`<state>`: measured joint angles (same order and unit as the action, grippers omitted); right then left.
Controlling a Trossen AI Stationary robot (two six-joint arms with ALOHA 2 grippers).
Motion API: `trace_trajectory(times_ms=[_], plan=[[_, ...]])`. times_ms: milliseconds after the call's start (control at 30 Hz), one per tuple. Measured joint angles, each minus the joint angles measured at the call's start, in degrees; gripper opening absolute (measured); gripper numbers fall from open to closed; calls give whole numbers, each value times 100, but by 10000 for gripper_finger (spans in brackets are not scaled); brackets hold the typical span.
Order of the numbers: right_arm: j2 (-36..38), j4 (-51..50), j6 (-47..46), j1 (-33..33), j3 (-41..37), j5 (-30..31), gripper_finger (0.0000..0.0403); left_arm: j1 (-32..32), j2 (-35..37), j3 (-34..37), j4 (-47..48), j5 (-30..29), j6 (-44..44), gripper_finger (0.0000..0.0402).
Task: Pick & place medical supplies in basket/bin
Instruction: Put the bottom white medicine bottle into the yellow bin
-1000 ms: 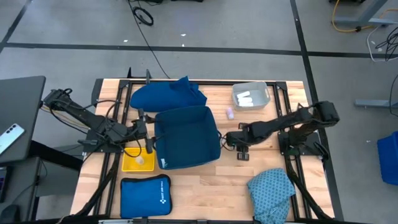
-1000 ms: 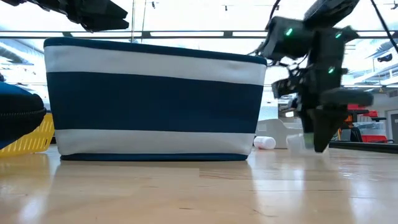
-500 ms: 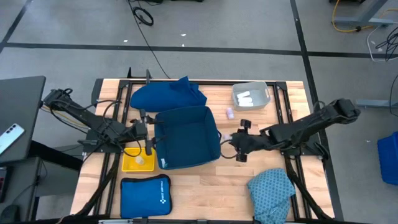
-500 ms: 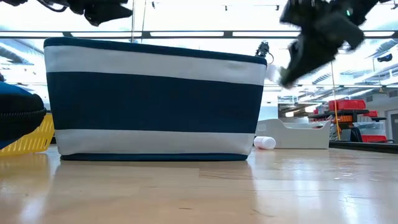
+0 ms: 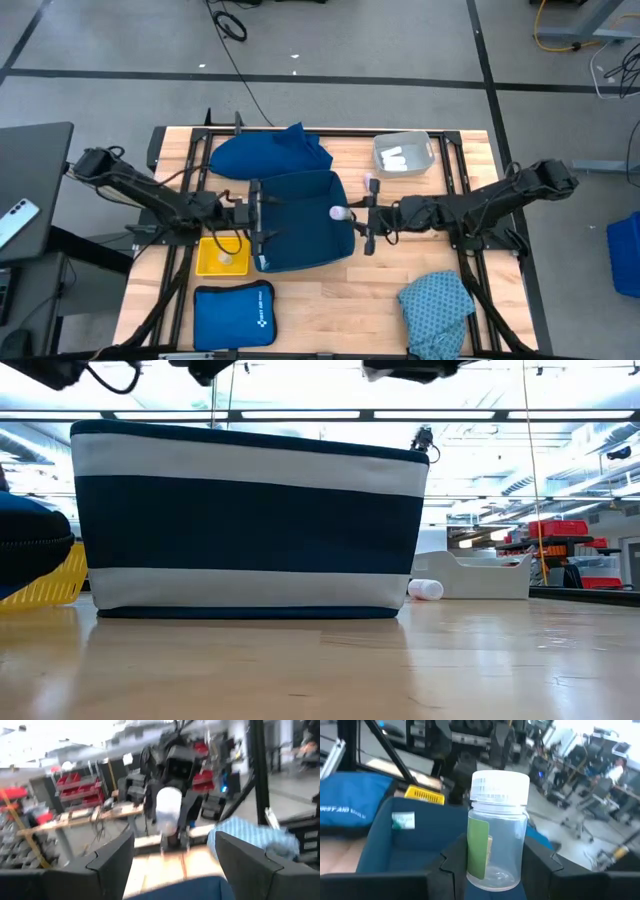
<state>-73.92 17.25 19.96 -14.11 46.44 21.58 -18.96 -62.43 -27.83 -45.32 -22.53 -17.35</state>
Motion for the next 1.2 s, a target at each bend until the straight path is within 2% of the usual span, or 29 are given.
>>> trace_trajectory(times_ms=[100,333,467,700,833,1033,1200], plan=[[-114,322,160,183,0,-369,138,263,-358,0,-748,448,-43,284],[-319,1029,396,548,0,-1004,138,956,-1197,-2,-2335,1661,584,284],[-354,1058,318,702,0,-1179,138,1211,-1661,-119,-2890,1958,564,284],[-440,1043,285,761,7,-1261,138,1393,-2121,-567,-2787,1996,285,288],[-451,1017,285,761,7,-1261,138,1386,-2139,-777,-2516,2026,163,295],[-451,1039,295,761,7,-1315,137,1388,-2136,-1090,-1620,2102,221,300],[-451,1041,292,761,7,-1436,137,1453,-2136,-1186,-1581,2130,238,300]])
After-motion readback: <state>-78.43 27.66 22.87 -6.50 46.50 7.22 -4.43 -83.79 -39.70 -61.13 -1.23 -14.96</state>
